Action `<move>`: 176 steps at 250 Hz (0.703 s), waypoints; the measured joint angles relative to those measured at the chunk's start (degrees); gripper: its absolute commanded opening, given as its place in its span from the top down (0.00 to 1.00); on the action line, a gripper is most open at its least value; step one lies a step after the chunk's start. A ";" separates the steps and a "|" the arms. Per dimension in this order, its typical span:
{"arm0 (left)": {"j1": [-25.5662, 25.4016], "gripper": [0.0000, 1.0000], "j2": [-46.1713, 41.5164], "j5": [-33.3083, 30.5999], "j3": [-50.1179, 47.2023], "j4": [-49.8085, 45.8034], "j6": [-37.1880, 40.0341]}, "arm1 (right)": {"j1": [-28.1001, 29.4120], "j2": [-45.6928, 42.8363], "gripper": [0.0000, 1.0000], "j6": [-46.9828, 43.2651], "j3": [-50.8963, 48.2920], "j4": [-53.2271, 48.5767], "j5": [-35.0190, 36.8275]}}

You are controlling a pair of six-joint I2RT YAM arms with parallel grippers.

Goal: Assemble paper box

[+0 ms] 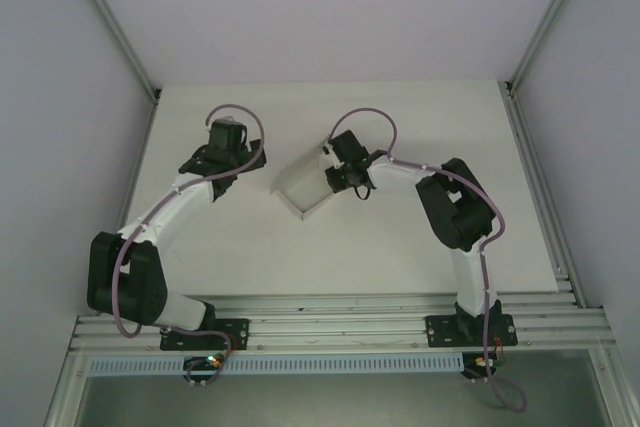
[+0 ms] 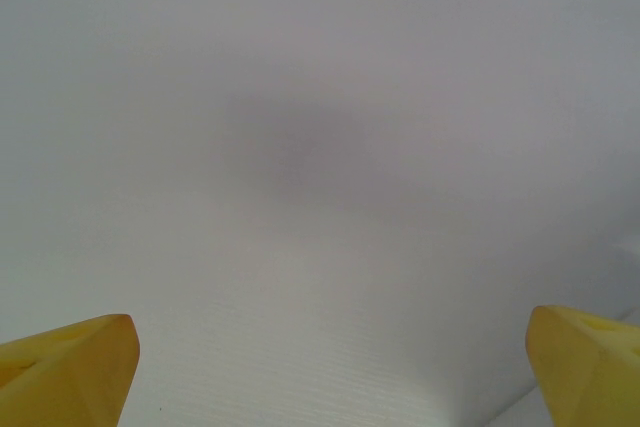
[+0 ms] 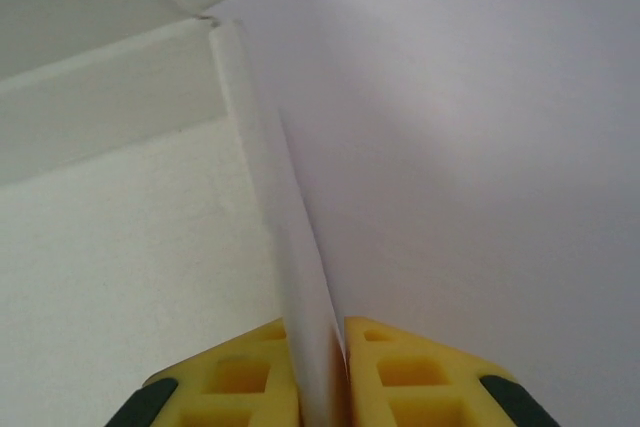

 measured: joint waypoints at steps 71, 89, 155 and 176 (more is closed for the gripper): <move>-0.02 0.00 -3.54 0.87 -0.15 1.01 0.04 | 5.90 -7.89 0.71 26.14 -9.97 -7.30 16.37; -0.09 0.00 -3.54 1.75 -0.22 1.25 0.46 | 7.82 -9.79 0.71 31.91 -12.79 -7.37 18.60; -1.31 0.00 -4.07 7.63 -3.02 3.72 5.64 | 9.60 -15.91 0.44 39.32 -16.90 -6.86 20.33; -1.38 0.00 -5.84 11.08 -4.48 3.93 8.63 | 9.51 -18.56 0.27 37.64 -16.96 -7.02 21.97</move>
